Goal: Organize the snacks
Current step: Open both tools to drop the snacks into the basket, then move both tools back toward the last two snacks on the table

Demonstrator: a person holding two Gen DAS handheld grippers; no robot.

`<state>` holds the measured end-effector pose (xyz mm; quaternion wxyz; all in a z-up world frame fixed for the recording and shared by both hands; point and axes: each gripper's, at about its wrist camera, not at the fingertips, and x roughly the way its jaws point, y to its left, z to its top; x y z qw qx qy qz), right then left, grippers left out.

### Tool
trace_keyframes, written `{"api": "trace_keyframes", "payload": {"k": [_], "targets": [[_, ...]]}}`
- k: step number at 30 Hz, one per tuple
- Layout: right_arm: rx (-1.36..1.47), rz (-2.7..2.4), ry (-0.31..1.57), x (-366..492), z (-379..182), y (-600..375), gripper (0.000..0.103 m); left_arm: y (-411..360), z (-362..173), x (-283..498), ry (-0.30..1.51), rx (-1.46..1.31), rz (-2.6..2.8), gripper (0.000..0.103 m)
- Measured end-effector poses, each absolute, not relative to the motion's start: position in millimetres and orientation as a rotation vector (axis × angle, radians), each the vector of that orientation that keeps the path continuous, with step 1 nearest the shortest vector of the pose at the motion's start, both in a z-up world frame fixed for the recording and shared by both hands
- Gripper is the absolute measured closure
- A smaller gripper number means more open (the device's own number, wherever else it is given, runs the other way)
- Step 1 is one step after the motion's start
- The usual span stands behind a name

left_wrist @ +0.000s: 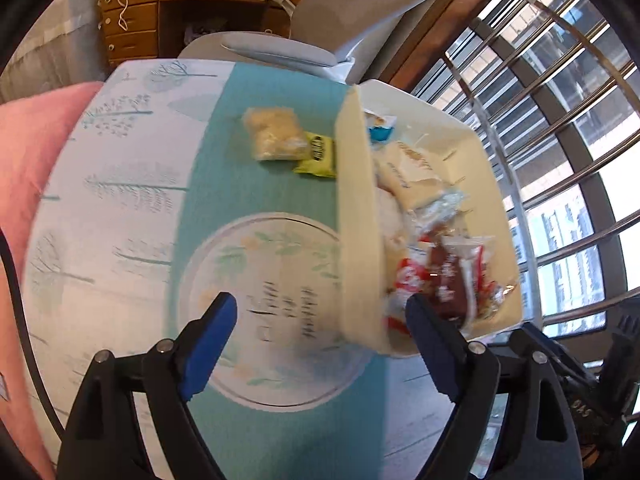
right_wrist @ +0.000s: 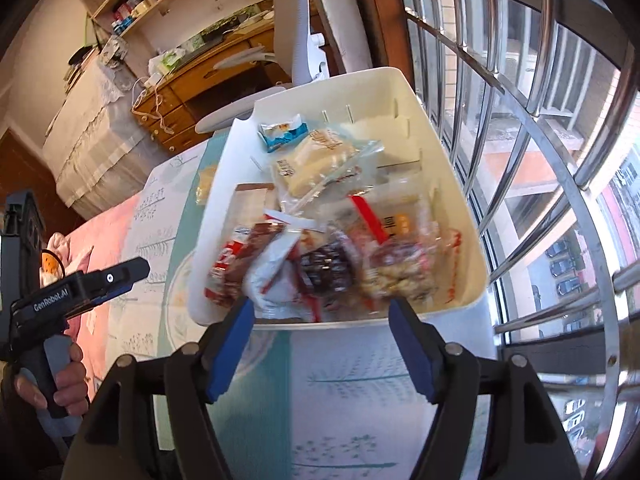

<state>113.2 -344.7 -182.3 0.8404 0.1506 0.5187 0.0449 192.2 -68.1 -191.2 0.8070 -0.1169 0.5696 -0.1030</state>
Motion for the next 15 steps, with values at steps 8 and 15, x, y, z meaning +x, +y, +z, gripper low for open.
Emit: {"api": "trace_keyframes", "payload": {"k": [8, 15], "targets": [[0.392, -0.019, 1.046, 105, -174, -286, 0.027, -12, -185, 215, 1.283, -0.134, -0.284, 0.017], [0.440, -0.117, 0.965, 110, -165, -232, 0.027, 35, -189, 238, 1.344, -0.031, -0.321, 0.017]]}}
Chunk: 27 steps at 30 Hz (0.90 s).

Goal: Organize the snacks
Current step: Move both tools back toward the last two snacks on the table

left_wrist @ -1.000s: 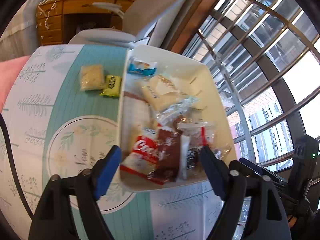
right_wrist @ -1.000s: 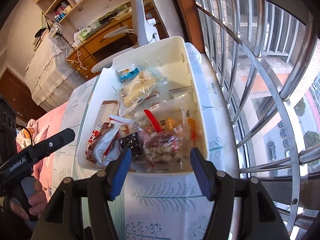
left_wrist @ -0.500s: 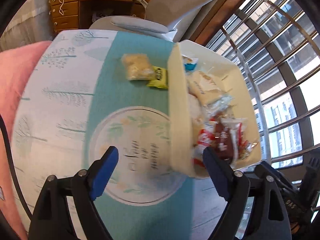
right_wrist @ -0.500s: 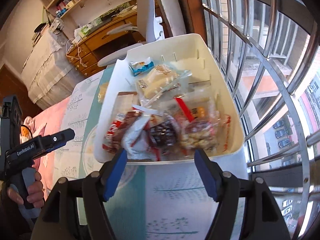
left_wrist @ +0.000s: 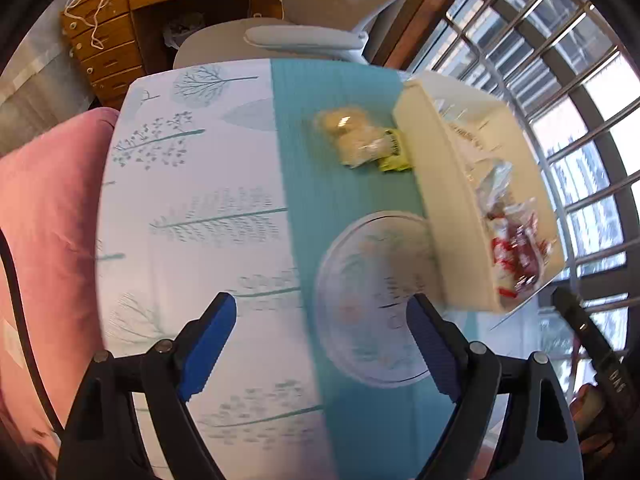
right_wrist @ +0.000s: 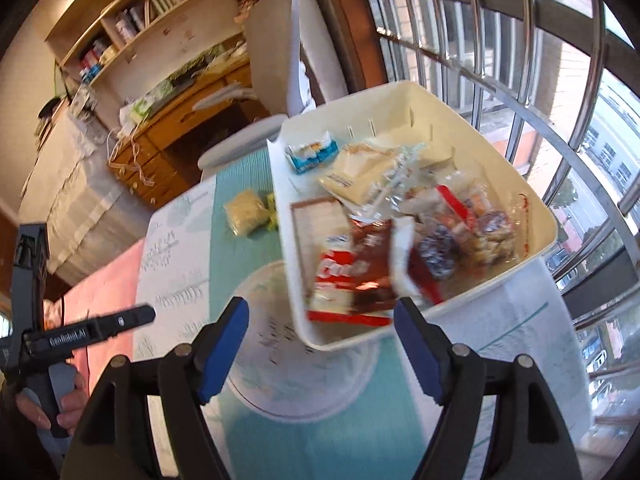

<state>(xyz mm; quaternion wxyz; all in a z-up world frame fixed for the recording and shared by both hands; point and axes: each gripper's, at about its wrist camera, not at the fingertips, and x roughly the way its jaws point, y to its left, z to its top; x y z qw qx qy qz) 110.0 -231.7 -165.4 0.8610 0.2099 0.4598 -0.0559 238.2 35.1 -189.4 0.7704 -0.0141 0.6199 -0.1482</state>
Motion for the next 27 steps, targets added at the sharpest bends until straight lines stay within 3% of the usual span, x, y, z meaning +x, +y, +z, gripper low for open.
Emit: {"api": "trace_keyframes", "payload": {"k": [13, 27], "targets": [[0.435, -0.310, 0.823, 150, -157, -164, 0.027, 59, -192, 306, 1.433, 0.025, -0.272, 0.017], [0.247, -0.427, 0.825, 216, -213, -118, 0.027, 4, -246, 409, 1.634, -0.093, -0.189, 0.017]]}}
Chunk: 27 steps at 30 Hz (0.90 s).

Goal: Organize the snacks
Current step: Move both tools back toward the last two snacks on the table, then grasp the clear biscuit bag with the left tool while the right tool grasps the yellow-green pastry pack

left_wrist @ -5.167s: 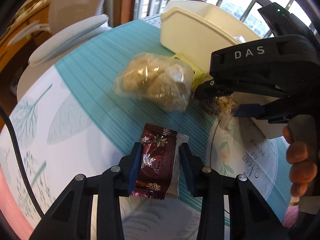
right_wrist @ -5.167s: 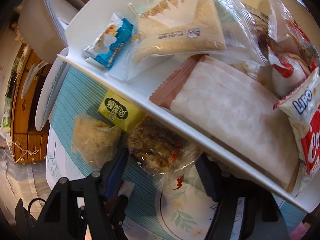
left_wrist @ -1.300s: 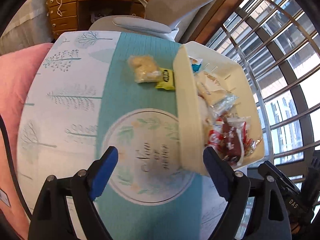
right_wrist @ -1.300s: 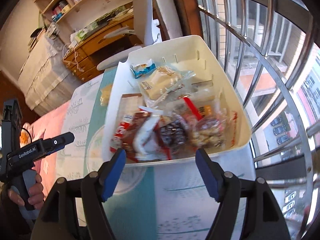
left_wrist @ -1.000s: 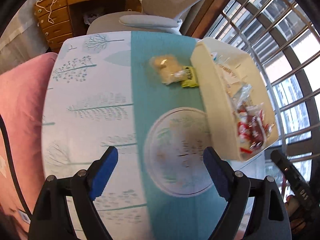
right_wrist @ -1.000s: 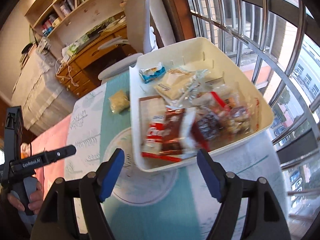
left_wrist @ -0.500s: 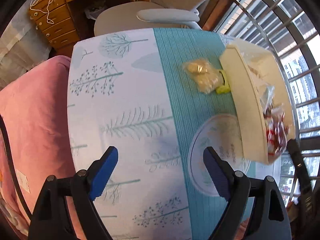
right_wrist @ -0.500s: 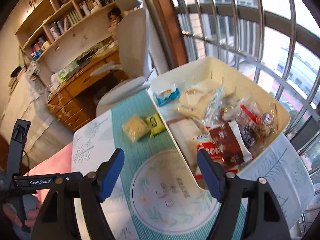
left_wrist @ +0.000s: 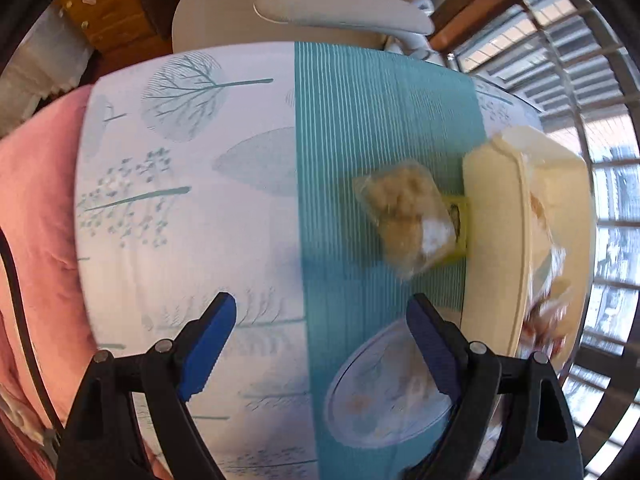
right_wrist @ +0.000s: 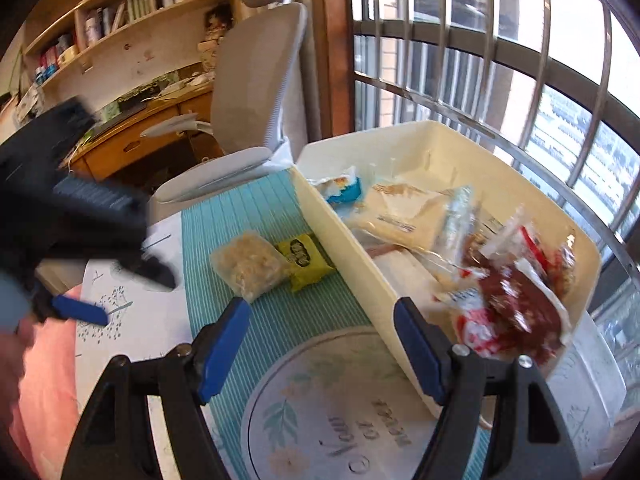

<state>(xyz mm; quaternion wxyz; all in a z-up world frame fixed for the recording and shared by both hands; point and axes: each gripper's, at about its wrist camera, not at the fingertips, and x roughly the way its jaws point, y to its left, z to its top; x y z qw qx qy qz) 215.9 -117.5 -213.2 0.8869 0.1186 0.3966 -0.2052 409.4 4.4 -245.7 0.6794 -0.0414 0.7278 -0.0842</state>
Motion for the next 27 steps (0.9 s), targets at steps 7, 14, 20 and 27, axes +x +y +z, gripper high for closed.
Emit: {"api": "trace_keyframes", "payload": {"k": [7, 14, 20, 27], "targets": [[0.176, -0.356, 0.810, 231, -231, -104, 0.028, -38, -277, 447, 1.696, -0.118, -0.200, 0.017], [0.115, -0.323, 0.808, 244, -242, -99, 0.028, -65, -302, 461, 1.744, -0.108, -0.202, 0.017], [0.112, -0.328, 0.813, 248, -251, -102, 0.030, -76, -317, 468, 1.775, -0.082, -0.233, 0.017], [0.097, -0.334, 0.787, 251, -252, -98, 0.030, -81, -324, 473, 1.784, -0.088, -0.253, 0.042]]}}
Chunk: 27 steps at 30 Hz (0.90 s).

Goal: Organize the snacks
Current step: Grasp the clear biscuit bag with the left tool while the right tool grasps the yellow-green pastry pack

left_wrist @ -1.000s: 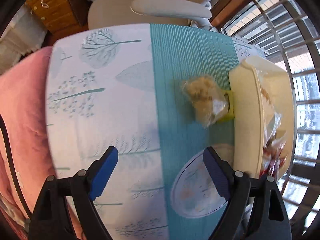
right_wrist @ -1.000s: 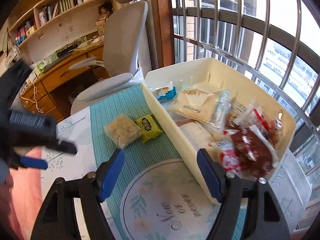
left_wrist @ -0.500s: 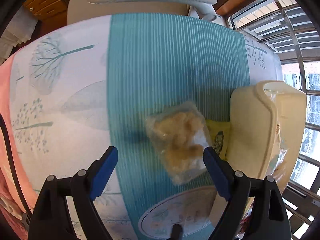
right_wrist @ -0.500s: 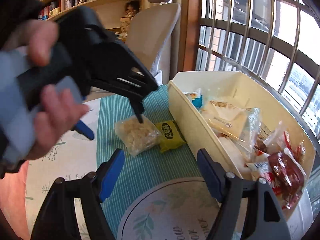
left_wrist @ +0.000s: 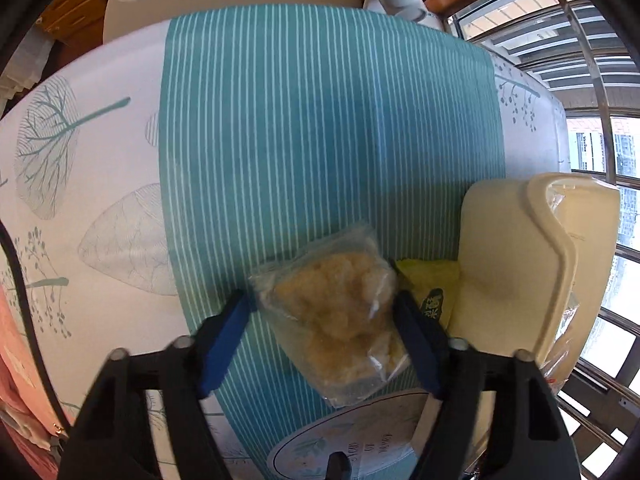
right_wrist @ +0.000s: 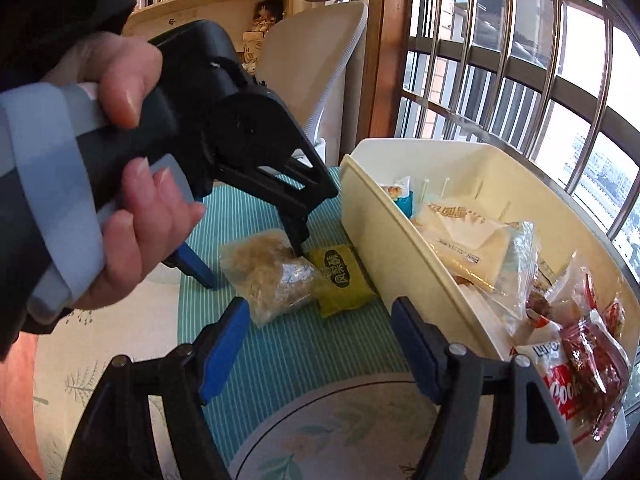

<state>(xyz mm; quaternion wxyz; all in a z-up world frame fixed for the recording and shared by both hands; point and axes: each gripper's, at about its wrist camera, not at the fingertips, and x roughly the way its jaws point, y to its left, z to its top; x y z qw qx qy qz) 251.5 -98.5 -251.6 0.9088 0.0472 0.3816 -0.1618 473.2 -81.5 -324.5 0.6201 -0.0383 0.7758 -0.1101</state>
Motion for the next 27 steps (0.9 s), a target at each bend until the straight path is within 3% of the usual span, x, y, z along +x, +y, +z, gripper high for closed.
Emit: {"api": "trace_keyframes", "payload": {"k": [2, 5, 27], "targets": [[0.103, -0.326, 0.790, 253, -253, -98, 0.030, -74, -327, 474, 1.790, -0.126, -0.255, 0.050], [0.111, -0.330, 0.813, 256, -257, -97, 0.030, -65, -326, 475, 1.786, -0.179, -0.252, 0.054], [0.214, -0.567, 0.912, 320, -283, -110, 0.031, 42, -276, 485, 1.574, -0.230, -0.116, 0.056]]}}
